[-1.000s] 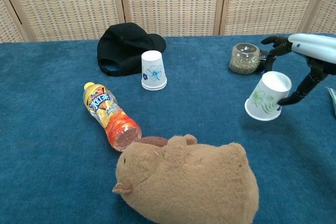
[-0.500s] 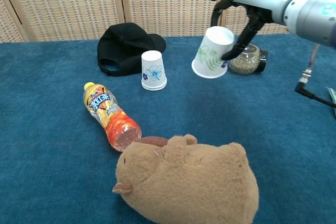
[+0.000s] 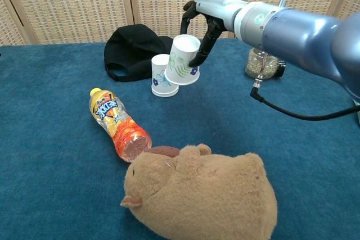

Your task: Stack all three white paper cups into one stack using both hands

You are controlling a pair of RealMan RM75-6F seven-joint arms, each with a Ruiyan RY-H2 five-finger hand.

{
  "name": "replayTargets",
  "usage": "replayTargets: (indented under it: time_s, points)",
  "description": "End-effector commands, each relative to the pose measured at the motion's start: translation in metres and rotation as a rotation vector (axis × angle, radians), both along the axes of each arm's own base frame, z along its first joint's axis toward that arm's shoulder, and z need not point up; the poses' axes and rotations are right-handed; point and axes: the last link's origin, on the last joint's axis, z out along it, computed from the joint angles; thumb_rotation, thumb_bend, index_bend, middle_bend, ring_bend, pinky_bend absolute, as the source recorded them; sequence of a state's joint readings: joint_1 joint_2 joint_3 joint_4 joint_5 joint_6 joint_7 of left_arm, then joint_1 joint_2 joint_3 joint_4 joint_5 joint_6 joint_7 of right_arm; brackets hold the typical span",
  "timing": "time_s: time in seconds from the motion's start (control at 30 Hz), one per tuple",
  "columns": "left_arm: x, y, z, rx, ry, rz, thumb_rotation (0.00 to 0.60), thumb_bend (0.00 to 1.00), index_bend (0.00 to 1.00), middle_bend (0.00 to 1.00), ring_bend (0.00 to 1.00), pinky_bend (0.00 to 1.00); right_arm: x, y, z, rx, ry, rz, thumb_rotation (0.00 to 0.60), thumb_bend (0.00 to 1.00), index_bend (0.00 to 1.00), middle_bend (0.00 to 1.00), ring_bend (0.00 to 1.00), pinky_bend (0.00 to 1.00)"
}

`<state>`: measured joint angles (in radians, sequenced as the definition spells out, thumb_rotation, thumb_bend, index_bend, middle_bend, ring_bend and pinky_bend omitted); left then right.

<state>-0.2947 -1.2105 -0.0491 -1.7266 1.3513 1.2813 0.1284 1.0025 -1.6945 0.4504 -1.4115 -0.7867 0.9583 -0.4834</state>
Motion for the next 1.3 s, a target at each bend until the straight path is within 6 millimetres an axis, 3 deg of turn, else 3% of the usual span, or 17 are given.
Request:
replayTargets:
  time_s: [0.03,0.3,1.0,1.1,1.17,1.3]
  points:
    - [-0.001,0.002,-0.002,-0.009,0.001,0.005,0.600,0.19,0.11,0.00,0.00,0.01,0.012,-0.007,-0.003,-0.029,-0.041,0.004,0.600,0.23,0.51,0.09,0.00,0.04]
    - [-0.005,0.007,-0.004,-0.014,-0.002,0.023,0.600,0.19,0.11,0.00,0.00,0.01,0.027,-0.018,-0.012,-0.045,-0.091,0.014,0.600,0.23,0.51,0.09,0.00,0.05]
    - [-0.010,0.011,-0.004,-0.032,0.001,0.052,0.600,0.19,0.12,0.00,0.00,0.01,0.037,-0.044,-0.041,-0.086,-0.078,0.004,0.600,0.22,0.51,0.09,0.00,0.05]
    - [-0.010,0.011,-0.005,-0.035,-0.008,0.054,0.600,0.19,0.12,0.00,0.00,0.01,0.033,-0.047,-0.045,-0.085,-0.049,0.000,0.600,0.19,0.42,0.05,0.00,0.02]
    - [-0.010,0.011,-0.006,-0.041,-0.007,0.052,0.600,0.19,0.12,0.00,0.00,0.01,0.030,-0.049,-0.046,-0.082,-0.041,-0.007,0.600,0.14,0.30,0.01,0.00,0.00]
    - [-0.009,0.010,-0.007,-0.047,-0.003,0.045,0.600,0.19,0.11,0.00,0.00,0.01,0.026,-0.050,-0.044,-0.082,-0.045,-0.021,0.600,0.11,0.22,0.00,0.00,0.00]
